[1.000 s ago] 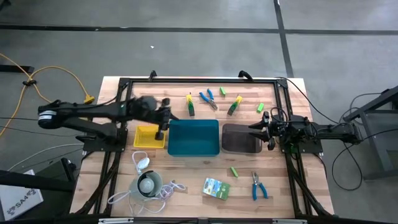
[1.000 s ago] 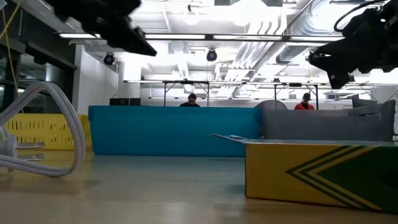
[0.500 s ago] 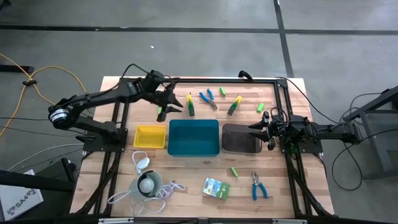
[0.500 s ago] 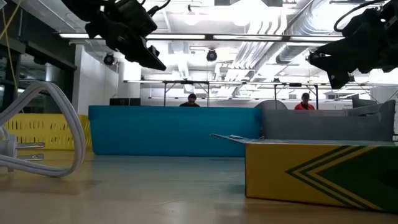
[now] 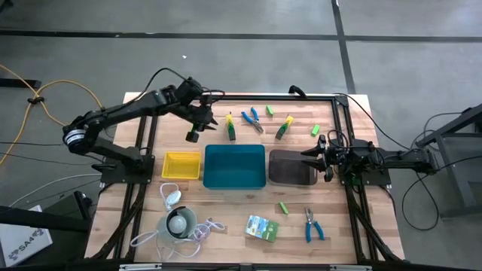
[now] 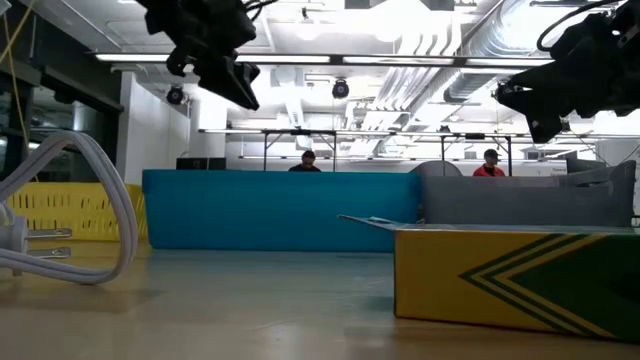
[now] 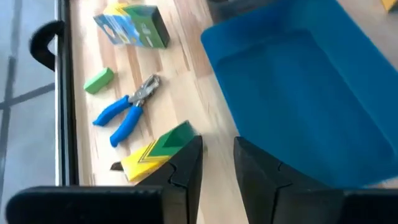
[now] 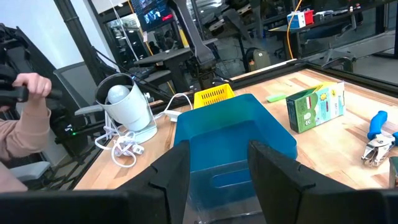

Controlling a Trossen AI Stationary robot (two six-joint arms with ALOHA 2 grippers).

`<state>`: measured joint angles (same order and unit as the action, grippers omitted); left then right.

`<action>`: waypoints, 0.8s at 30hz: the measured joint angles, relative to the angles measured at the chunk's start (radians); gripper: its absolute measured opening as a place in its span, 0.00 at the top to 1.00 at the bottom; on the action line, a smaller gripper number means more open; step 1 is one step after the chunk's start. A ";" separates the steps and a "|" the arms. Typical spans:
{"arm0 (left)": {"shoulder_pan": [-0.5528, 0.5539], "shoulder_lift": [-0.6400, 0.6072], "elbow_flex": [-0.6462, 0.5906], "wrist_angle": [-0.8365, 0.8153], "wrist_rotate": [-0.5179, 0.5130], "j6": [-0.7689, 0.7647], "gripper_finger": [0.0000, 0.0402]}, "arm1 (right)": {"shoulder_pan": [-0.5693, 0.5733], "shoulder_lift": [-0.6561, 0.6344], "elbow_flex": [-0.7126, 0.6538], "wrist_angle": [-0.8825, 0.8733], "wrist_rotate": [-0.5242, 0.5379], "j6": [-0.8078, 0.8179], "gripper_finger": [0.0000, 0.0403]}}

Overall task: Pick & Place School Supplies
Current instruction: Put the yellow box of crayons into the blue bin

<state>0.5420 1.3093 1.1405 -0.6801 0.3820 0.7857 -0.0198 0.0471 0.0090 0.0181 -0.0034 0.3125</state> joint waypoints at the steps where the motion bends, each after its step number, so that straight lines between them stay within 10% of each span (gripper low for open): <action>1: 0.006 0.020 0.018 -0.026 -0.001 0.006 0.79 | 0.000 0.000 0.000 0.000 0.000 0.000 0.63; 24: 0.000 0.431 0.396 -0.364 0.014 0.303 0.79 | 0.000 0.000 0.000 0.000 0.000 0.000 0.63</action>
<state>0.5422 1.7402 1.5360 -1.0438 0.3964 1.0883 -0.0196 0.0471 0.0090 0.0181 -0.0036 0.3123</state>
